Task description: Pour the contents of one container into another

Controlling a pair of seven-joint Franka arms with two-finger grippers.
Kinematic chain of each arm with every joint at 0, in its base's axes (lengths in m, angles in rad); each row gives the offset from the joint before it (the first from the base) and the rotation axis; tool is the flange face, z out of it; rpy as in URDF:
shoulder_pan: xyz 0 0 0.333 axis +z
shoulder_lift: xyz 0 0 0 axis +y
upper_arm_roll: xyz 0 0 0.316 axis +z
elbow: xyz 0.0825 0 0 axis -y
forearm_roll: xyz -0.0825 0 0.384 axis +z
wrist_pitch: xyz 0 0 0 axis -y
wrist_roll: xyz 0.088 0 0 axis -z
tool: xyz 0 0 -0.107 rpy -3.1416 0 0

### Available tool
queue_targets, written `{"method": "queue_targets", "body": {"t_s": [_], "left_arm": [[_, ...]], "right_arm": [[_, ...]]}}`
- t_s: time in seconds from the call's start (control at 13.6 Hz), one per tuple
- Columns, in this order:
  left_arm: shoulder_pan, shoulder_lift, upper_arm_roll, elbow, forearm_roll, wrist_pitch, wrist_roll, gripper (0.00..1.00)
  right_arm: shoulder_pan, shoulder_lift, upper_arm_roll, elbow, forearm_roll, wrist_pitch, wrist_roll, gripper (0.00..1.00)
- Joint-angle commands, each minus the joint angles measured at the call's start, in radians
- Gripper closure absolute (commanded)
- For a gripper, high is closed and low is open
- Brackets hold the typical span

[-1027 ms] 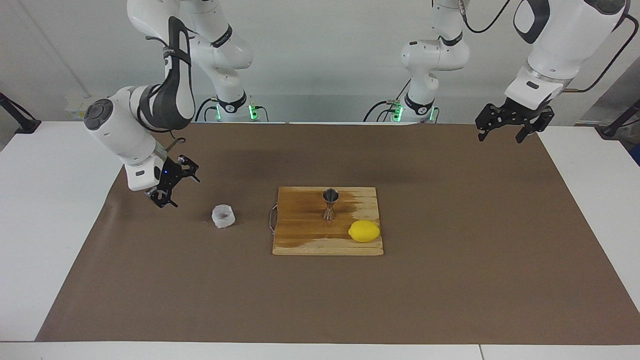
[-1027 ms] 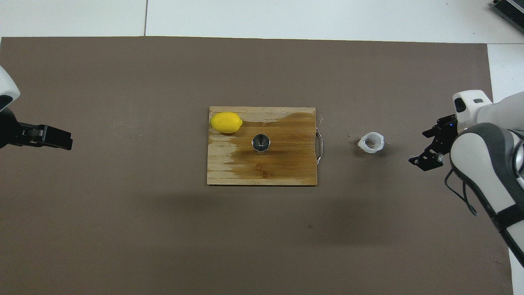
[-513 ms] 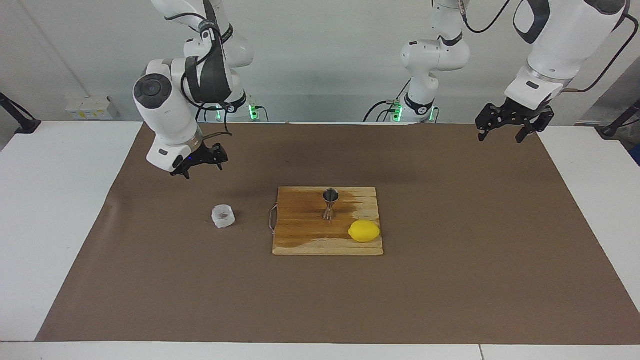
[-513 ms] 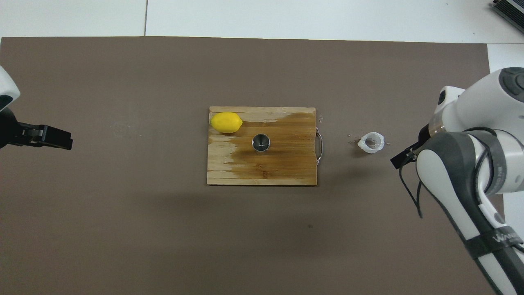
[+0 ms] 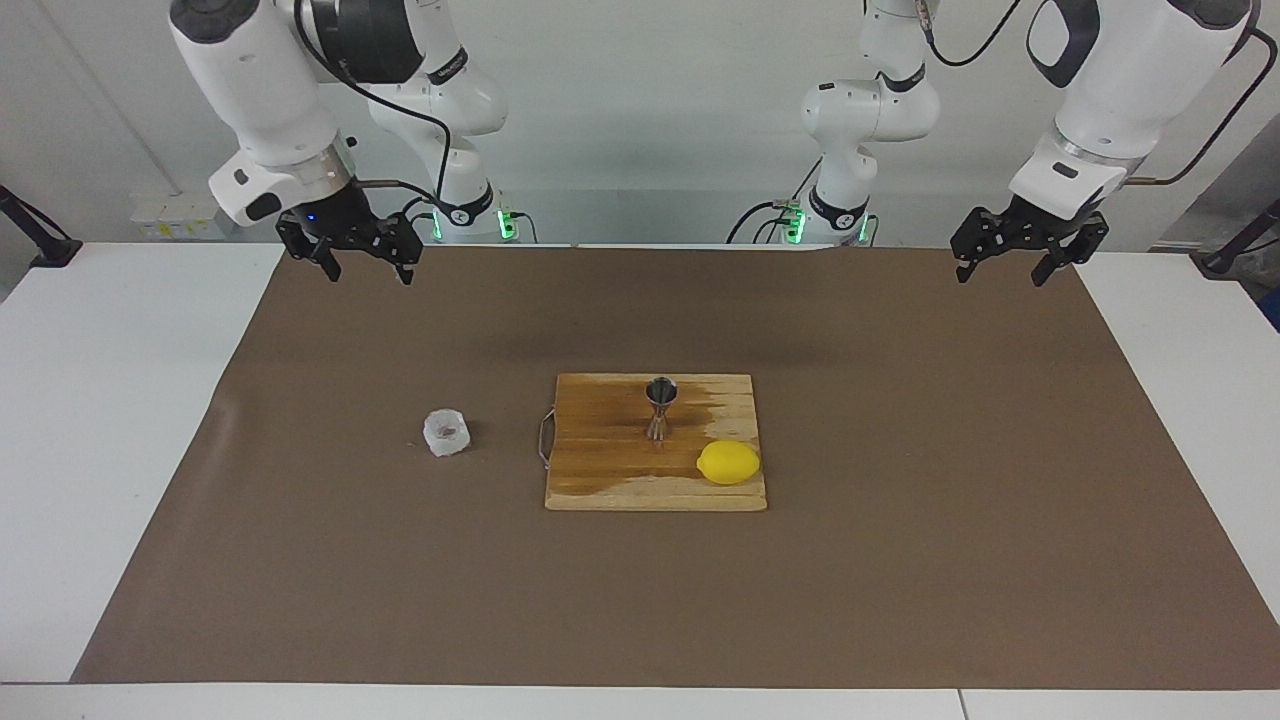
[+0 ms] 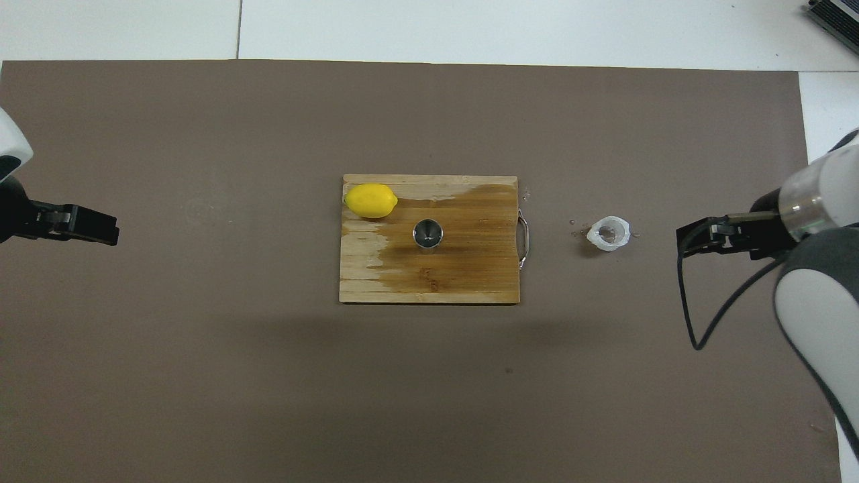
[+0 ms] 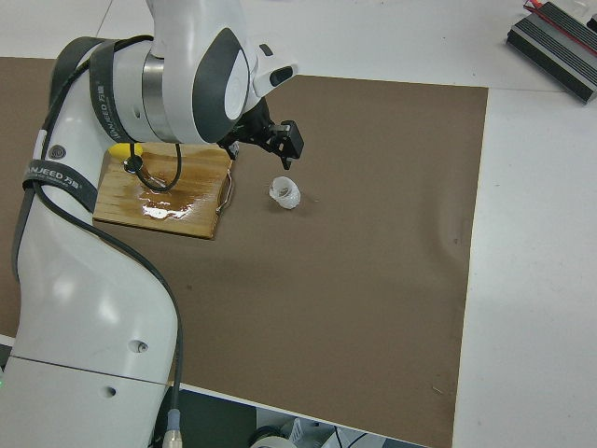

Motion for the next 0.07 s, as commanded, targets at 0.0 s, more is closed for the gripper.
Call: {"method": "queue_targets", "body": {"t_s": [0.0], "left_arm": [[0.009,-0.01,-0.006,-0.002,0.017,-0.013,0.009,0.0]], "right_arm": [[-0.024,0.023,0.007,0.027,0.023,-0.01,0.017,0.0]]}}
